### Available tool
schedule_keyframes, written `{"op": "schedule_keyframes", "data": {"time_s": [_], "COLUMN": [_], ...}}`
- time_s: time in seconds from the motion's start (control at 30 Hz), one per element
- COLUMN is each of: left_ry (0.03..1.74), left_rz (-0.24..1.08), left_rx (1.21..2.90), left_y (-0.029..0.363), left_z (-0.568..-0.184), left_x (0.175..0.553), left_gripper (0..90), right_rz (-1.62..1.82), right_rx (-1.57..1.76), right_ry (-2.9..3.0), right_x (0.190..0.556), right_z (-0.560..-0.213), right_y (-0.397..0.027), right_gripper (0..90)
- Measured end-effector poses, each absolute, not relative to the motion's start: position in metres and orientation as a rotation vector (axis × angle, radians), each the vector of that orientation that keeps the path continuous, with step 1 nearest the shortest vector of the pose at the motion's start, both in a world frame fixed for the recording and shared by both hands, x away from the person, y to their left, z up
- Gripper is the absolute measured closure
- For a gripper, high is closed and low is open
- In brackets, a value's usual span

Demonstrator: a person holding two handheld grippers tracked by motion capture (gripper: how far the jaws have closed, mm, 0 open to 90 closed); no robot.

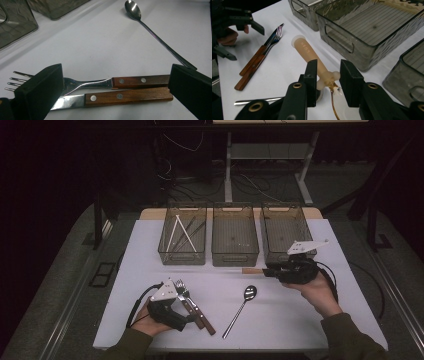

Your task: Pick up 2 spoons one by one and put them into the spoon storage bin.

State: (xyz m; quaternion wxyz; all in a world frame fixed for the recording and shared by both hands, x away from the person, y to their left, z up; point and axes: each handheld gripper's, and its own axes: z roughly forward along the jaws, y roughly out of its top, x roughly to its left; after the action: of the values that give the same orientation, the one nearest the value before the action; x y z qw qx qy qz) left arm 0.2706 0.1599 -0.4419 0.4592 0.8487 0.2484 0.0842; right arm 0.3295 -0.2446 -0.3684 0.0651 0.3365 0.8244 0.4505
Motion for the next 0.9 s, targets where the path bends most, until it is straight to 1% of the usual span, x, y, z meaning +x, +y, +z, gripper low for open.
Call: {"op": "schedule_keyframes", "data": {"time_s": [0.23,0.5,0.67,0.9], "left_ry": [0.612,0.621,0.618,0.616], "left_rz": [0.209,0.207,0.205,0.200], "left_rx": [2.090,2.080,2.077,2.069], "left_y": [0.160,0.160,0.160,0.160], "left_z": [-0.442,-0.442,-0.442,-0.442], "left_x": [0.271,0.270,0.270,0.270], "left_gripper": [0.0,0.0,0.0,0.0], "right_rz": [1.377,1.419,1.399,1.320], "right_rx": [1.037,1.056,1.062,1.118], "right_ry": [2.448,2.387,2.384,2.407], "right_x": [0.341,0.362,0.382,0.418], "right_z": [-0.361,-0.350,-0.348,-0.359], "right_y": [-0.239,-0.225,-0.207,-0.188], "right_gripper": [68.8,68.7,68.6,67.9]}}
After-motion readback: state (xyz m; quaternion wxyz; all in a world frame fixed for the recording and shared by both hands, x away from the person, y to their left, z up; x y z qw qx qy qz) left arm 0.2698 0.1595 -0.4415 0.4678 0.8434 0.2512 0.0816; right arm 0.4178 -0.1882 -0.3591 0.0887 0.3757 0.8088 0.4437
